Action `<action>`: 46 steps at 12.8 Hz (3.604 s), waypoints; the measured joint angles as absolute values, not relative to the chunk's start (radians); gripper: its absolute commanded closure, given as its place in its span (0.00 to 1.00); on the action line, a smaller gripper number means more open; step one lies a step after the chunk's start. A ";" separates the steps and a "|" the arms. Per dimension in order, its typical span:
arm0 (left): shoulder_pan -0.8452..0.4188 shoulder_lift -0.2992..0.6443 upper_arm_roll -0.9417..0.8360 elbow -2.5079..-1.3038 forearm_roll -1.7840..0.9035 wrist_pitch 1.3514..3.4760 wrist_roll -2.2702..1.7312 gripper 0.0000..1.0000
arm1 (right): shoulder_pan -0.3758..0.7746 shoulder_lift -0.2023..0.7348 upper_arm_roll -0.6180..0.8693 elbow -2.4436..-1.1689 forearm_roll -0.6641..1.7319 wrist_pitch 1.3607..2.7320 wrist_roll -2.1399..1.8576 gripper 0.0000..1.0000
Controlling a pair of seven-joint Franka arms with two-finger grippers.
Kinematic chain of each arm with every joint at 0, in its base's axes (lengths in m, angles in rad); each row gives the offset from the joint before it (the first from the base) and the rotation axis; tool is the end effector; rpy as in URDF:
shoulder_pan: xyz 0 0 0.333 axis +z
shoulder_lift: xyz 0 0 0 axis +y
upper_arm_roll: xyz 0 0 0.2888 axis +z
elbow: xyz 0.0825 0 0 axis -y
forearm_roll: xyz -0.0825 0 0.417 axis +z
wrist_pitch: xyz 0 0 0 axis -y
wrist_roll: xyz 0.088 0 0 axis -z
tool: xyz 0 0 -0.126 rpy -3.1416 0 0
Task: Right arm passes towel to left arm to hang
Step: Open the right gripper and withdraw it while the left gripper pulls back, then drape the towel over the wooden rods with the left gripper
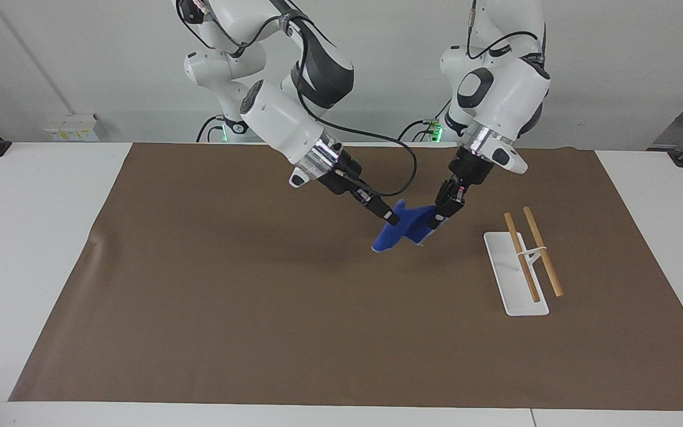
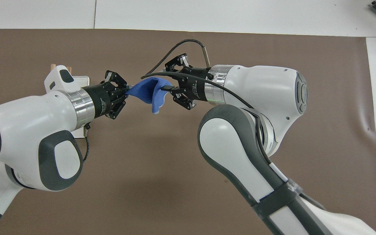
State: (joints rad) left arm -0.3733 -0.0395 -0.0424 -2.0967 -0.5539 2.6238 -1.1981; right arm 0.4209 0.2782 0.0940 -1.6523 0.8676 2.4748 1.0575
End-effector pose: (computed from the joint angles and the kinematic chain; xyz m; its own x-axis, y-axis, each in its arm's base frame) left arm 0.5693 -0.2434 0.4419 0.4386 0.8547 -0.2778 0.7955 -0.2254 0.5624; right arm 0.6258 0.3550 0.4601 0.5343 -0.6687 -0.5171 -0.7974 -0.1959 -0.5707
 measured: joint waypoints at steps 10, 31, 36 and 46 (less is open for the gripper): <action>-0.262 -0.008 -0.016 -2.096 -0.519 2.624 -0.699 1.00 | 0.223 0.109 0.089 -1.723 0.257 2.069 0.932 0.00; 0.078 0.016 0.004 -1.892 -0.123 2.189 -0.664 1.00 | -0.055 -0.041 0.088 -1.643 -0.026 1.657 0.283 0.00; 0.077 0.070 -0.005 -1.905 -0.121 2.312 -0.664 1.00 | -0.061 -0.039 0.087 -1.640 -0.026 1.656 0.222 0.00; 0.080 0.137 -0.001 -1.936 -0.121 2.446 -0.664 0.51 | -0.072 -0.045 0.064 -1.622 -0.026 1.641 0.147 0.00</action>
State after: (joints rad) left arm 0.0802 0.1370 -0.0014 -1.9365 -0.1211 2.4459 -0.6639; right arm -0.0720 -0.0447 0.0638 -1.6222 -0.0262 1.6411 0.1466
